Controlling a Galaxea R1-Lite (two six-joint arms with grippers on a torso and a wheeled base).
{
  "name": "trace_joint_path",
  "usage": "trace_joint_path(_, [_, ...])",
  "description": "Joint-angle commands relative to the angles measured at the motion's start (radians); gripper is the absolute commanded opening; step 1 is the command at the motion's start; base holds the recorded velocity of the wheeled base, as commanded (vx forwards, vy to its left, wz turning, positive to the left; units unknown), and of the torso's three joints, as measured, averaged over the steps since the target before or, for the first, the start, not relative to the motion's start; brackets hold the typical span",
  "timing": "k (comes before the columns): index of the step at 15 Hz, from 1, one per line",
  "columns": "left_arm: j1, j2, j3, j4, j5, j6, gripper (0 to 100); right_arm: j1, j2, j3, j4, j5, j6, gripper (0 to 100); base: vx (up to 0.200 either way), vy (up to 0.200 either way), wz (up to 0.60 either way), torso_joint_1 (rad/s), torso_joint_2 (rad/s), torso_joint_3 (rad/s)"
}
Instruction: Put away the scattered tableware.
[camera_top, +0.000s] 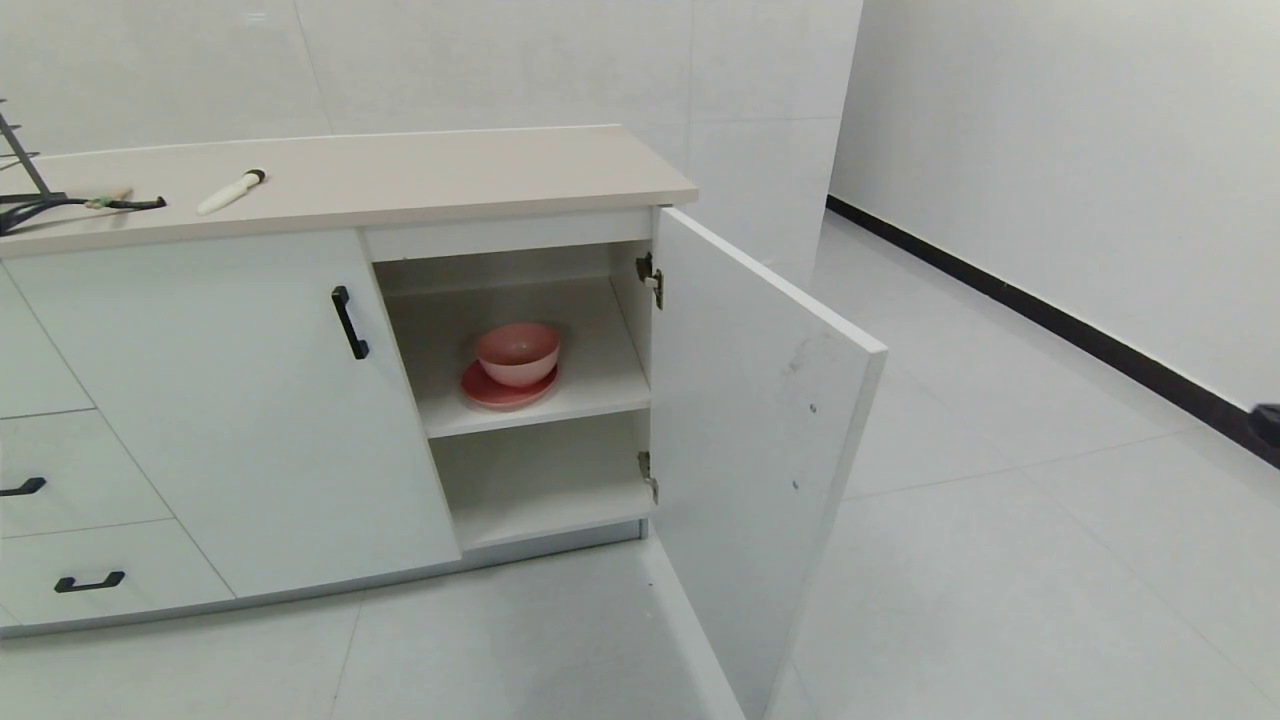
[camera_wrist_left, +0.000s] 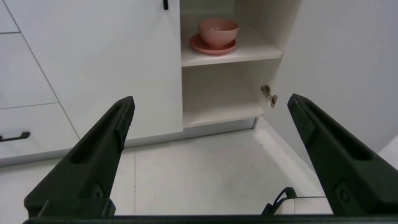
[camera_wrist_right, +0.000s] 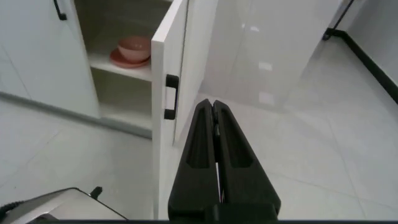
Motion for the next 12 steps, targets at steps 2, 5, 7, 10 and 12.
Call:
trace_joint_path(2, [0.0, 0.0, 0.0, -0.001, 0.003, -0.006, 100, 0.022, 0.229, 0.02, -0.192, 0.01, -0.051, 0, 0.0, 0.0, 0.0, 0.0, 0.0, 0.0])
trace_joint_path(5, [0.0, 0.0, 0.0, 0.001, 0.003, -0.003, 100, 0.034, 0.416, 0.067, -0.477, 0.011, -0.083, 0, 0.0, 0.0, 0.0, 0.0, 0.0, 0.0])
trace_joint_path(7, [0.0, 0.0, 0.0, 0.001, 0.003, -0.004, 100, 0.068, 0.525, 0.109, -0.582, 0.011, -0.105, 0, 0.0, 0.0, 0.0, 0.0, 0.0, 0.0])
trace_joint_path(10, [0.0, 0.0, 0.0, 0.001, 0.003, -0.006, 100, 0.103, 0.66, 0.083, -0.657, 0.011, -0.103, 0, 0.0, 0.0, 0.0, 0.0, 0.0, 0.0])
trace_joint_path(12, [0.0, 0.0, 0.0, 0.001, 0.003, -0.007, 100, 0.102, 0.709, 0.048, -0.663, 0.011, -0.103, 0, 0.0, 0.0, 0.0, 0.0, 0.0, 0.0])
